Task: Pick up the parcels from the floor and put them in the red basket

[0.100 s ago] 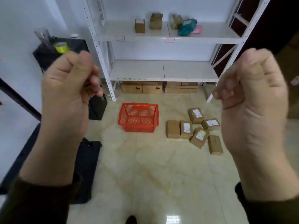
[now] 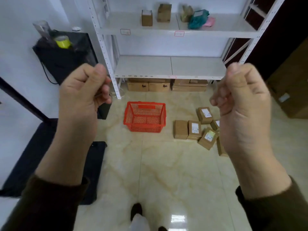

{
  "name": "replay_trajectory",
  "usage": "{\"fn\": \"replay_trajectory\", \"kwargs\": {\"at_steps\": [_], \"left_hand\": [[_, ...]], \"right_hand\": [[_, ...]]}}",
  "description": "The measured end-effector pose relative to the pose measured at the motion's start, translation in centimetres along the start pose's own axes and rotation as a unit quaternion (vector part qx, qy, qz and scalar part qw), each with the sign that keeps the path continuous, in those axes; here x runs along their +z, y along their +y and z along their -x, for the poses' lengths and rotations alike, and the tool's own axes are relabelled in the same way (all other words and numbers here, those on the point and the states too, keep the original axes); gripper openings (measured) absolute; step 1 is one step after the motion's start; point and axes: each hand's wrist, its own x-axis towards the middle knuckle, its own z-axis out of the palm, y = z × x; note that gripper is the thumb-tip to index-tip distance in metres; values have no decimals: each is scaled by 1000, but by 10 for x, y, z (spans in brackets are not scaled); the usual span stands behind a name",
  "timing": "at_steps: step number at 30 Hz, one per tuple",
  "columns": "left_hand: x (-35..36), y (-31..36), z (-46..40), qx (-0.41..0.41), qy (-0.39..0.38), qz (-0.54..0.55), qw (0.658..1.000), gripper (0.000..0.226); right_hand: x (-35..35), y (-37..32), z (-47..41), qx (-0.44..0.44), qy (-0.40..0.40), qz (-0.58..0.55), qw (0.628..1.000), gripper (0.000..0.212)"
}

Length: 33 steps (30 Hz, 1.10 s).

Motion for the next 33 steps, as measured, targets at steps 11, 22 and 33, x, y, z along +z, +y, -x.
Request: {"fn": "replay_trajectory", "kwargs": {"at_steps": [11, 22, 33], "left_hand": [[-21, -142, -93, -157, -34, -78, 984, 26], [24, -284, -185, -312, -62, -103, 942, 32], [80, -391, -275, -370, -70, -116, 919, 22]], "right_hand": [[20, 156, -46, 155, 51, 65, 984, 35], [-38, 266, -120, 306, 132, 134, 933, 41], [-87, 385, -210, 431, 170, 155, 873, 40]]}}
